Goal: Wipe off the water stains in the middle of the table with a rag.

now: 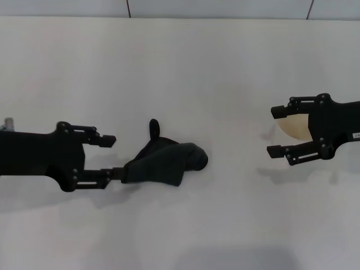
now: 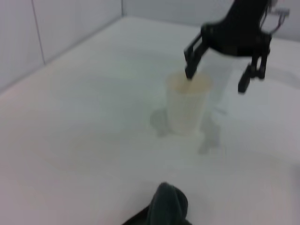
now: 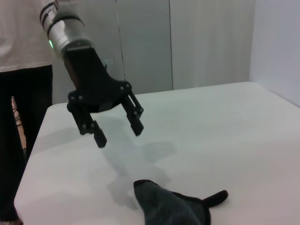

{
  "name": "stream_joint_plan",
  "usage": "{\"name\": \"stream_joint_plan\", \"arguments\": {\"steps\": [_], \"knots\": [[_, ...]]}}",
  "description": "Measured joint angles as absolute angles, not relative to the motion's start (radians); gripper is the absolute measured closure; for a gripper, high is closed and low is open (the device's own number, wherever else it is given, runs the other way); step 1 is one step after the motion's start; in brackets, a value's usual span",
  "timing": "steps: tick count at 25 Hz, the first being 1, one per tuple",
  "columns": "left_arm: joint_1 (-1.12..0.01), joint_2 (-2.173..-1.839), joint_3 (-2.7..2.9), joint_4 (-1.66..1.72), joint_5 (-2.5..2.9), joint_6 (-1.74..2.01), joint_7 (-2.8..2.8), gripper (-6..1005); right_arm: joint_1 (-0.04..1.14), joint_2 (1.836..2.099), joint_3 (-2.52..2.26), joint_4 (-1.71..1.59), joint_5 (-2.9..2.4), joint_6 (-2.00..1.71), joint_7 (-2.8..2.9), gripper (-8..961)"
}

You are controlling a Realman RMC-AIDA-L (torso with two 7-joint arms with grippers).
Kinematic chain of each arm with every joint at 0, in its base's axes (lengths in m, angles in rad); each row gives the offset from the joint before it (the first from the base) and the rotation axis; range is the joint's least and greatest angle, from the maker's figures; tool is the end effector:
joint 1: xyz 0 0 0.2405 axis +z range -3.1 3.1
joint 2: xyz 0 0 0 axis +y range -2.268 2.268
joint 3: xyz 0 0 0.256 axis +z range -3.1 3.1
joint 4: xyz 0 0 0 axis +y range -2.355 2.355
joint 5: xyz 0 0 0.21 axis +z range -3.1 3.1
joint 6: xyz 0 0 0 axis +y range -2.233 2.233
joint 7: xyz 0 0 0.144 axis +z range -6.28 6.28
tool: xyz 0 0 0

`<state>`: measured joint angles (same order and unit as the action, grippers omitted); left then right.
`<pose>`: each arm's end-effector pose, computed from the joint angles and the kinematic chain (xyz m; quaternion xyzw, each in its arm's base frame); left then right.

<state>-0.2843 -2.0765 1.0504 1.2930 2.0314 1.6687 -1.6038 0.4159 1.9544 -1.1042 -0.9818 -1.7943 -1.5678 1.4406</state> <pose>-0.2398 0.2911 0.0377 -0.9845 -0.1113 -0.0863 0.1042 0.2379 0.3276 0.0403 -0.9789 0.0746 0.1576 0.1067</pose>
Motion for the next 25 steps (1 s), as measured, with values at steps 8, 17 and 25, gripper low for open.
{"name": "stream_joint_plan", "arguments": {"steps": [8, 17, 25], "knots": [[-0.273, -2.079, 1.012, 1.292, 2.024, 1.684, -1.586, 358, 0.409, 1.971, -1.104, -0.980, -1.802, -1.568, 1.435, 110], [-0.267, -2.078, 1.010, 1.291, 2.023, 1.680, -1.562, 358, 0.411, 1.973, -1.105, -0.969, -1.803, -1.604, 1.437, 110], [-0.249, -2.078, 0.998, 1.282, 1.997, 1.678, -1.535, 358, 0.410, 1.972, -1.103, -0.964, -1.804, -1.611, 1.439, 110]]}}
